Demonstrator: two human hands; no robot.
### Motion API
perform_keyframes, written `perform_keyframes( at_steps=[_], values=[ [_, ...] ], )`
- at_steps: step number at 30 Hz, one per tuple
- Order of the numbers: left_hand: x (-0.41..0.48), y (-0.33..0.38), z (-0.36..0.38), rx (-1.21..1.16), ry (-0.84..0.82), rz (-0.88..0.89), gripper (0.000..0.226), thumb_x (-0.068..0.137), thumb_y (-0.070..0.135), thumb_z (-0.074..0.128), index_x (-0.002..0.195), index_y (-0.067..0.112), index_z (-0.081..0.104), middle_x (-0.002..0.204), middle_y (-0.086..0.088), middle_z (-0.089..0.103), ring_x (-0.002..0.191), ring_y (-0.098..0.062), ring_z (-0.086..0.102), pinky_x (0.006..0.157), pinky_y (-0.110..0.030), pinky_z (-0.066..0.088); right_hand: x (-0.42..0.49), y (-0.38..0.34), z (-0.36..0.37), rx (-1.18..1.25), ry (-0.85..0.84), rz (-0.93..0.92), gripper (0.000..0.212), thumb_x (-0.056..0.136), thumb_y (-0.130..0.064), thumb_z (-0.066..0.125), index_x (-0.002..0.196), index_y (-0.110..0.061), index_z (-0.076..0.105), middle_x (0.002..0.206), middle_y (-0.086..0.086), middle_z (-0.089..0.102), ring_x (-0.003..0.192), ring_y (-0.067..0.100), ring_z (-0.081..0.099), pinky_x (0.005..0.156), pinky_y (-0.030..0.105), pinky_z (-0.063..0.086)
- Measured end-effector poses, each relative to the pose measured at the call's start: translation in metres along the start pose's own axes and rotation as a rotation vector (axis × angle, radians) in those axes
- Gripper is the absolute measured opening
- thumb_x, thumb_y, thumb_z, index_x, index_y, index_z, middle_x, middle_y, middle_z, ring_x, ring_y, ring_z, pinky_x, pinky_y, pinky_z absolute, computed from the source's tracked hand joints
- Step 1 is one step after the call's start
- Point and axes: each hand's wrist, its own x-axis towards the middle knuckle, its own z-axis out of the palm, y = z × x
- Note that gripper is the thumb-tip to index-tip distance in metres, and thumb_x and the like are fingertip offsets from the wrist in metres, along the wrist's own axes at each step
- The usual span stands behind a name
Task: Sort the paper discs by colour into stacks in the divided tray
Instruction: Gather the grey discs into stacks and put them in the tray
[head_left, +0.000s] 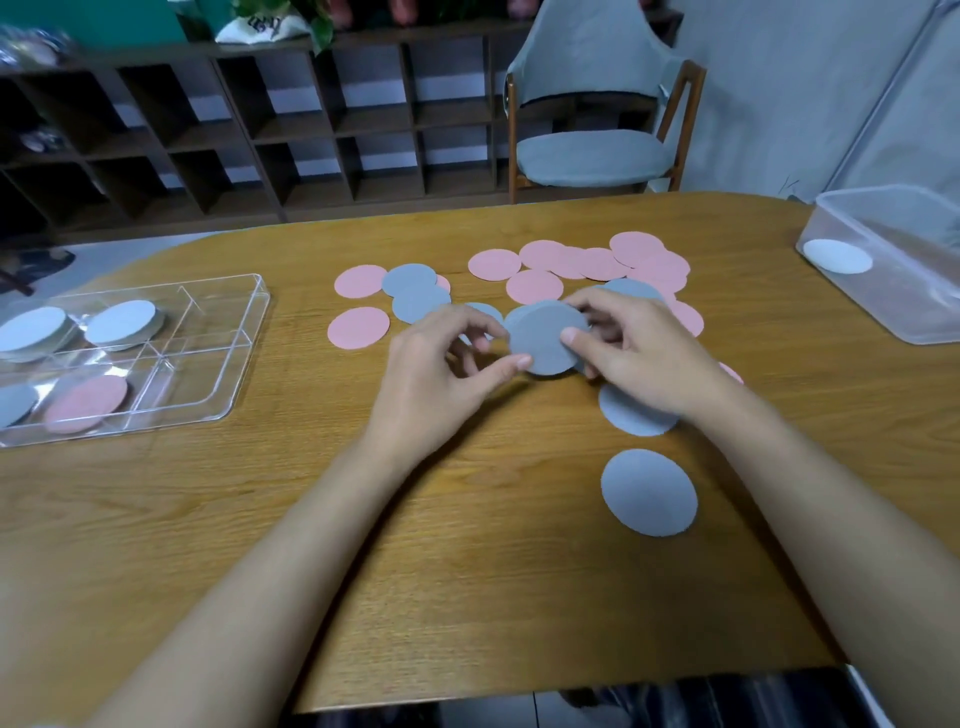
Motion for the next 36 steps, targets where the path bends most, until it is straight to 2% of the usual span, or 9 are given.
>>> perform_keyframes(
  at_steps=[4, 9, 13, 17, 20, 23, 27, 33, 36],
  values=[
    [0.001, 0.012, 0.017, 0.053, -0.242, 0.038, 0.019, 0.082, 0.034, 0.088, 0.088, 0.019, 0.078, 0.083, 0.006, 0.07, 0.071, -0.014, 0.062, 0.066, -0.014, 0.043, -0.01, 0.016, -0.028, -0.031, 0.088, 0.001, 0.014, 0.098, -0.016, 0.066, 0.111, -0.021, 0.068, 0.094, -0.004, 0.072, 0.062, 0.016, 0.062, 0.076, 0.041, 0.056],
    [0.003, 0.037, 0.04, 0.003, -0.543, 0.083, 0.036, 0.072, 0.044, 0.094, 0.1, 0.024, 0.081, 0.09, 0.006, 0.071, 0.08, -0.011, 0.062, 0.073, -0.02, 0.05, -0.028, 0.042, -0.049, -0.078, 0.161, 0.039, 0.017, 0.096, -0.019, 0.068, 0.113, -0.022, 0.07, 0.101, 0.004, 0.074, 0.083, 0.028, 0.067, 0.091, 0.046, 0.053],
    [0.003, 0.049, 0.054, 0.118, -0.729, 0.14, 0.062, 0.061, 0.061, 0.093, 0.117, 0.041, 0.076, 0.112, 0.013, 0.058, 0.113, -0.008, 0.056, 0.098, -0.021, 0.045, -0.036, 0.054, -0.055, -0.004, 0.197, 0.051, 0.019, 0.097, -0.019, 0.066, 0.115, -0.018, 0.069, 0.096, 0.014, 0.072, 0.077, 0.035, 0.065, 0.086, 0.048, 0.056],
    [0.002, 0.05, 0.056, 0.094, -0.781, 0.156, 0.059, 0.061, 0.051, 0.096, 0.116, 0.039, 0.078, 0.111, 0.008, 0.055, 0.11, -0.01, 0.054, 0.094, -0.02, 0.043, -0.035, 0.057, -0.056, 0.095, 0.23, 0.067, 0.017, 0.099, -0.008, 0.064, 0.114, -0.014, 0.069, 0.093, 0.006, 0.074, 0.067, 0.023, 0.067, 0.077, 0.032, 0.056],
    [0.005, 0.05, 0.057, 0.056, -0.784, 0.12, 0.051, 0.063, 0.044, 0.097, 0.111, 0.035, 0.08, 0.107, 0.008, 0.059, 0.103, -0.01, 0.057, 0.088, -0.021, 0.045, -0.035, 0.057, -0.055, 0.128, 0.231, 0.075, 0.017, 0.099, -0.008, 0.063, 0.114, -0.014, 0.069, 0.092, 0.003, 0.074, 0.068, 0.026, 0.067, 0.077, 0.032, 0.056],
    [0.011, 0.047, 0.059, 0.005, -0.777, 0.048, 0.035, 0.068, 0.035, 0.097, 0.099, 0.031, 0.08, 0.095, 0.009, 0.067, 0.081, -0.006, 0.055, 0.073, -0.022, 0.046, -0.035, 0.057, -0.055, 0.135, 0.222, 0.092, 0.018, 0.1, -0.009, 0.063, 0.115, -0.014, 0.069, 0.095, 0.007, 0.075, 0.072, 0.03, 0.068, 0.077, 0.034, 0.057],
    [0.019, 0.04, 0.059, -0.261, -0.718, -0.122, 0.017, 0.079, 0.014, 0.09, 0.09, 0.015, 0.077, 0.078, 0.004, 0.068, 0.068, -0.011, 0.052, 0.064, -0.018, 0.044, -0.034, 0.059, -0.054, 0.177, 0.2, 0.115, 0.027, 0.1, -0.01, 0.063, 0.126, -0.016, 0.069, 0.1, 0.001, 0.077, 0.068, 0.022, 0.068, 0.076, 0.039, 0.059],
    [0.037, 0.035, 0.07, -0.393, -0.307, -0.206, 0.024, 0.084, 0.007, 0.086, 0.096, 0.002, 0.066, 0.076, -0.011, 0.068, 0.063, -0.024, 0.061, 0.064, -0.033, 0.055, -0.035, 0.057, -0.054, 0.273, 0.11, 0.107, 0.039, 0.104, -0.006, 0.055, 0.14, -0.02, 0.063, 0.074, -0.007, 0.072, 0.064, 0.014, 0.064, 0.065, 0.03, 0.054],
    [0.044, 0.034, 0.086, -0.291, -0.151, -0.208, 0.028, 0.084, 0.017, 0.087, 0.105, 0.014, 0.07, 0.073, -0.005, 0.068, 0.062, -0.018, 0.064, 0.067, -0.035, 0.059, -0.034, 0.056, -0.056, 0.28, 0.102, 0.127, 0.039, 0.108, -0.007, 0.047, 0.14, -0.022, 0.063, 0.073, 0.001, 0.07, 0.068, 0.019, 0.064, 0.072, 0.035, 0.056]
  ],
)
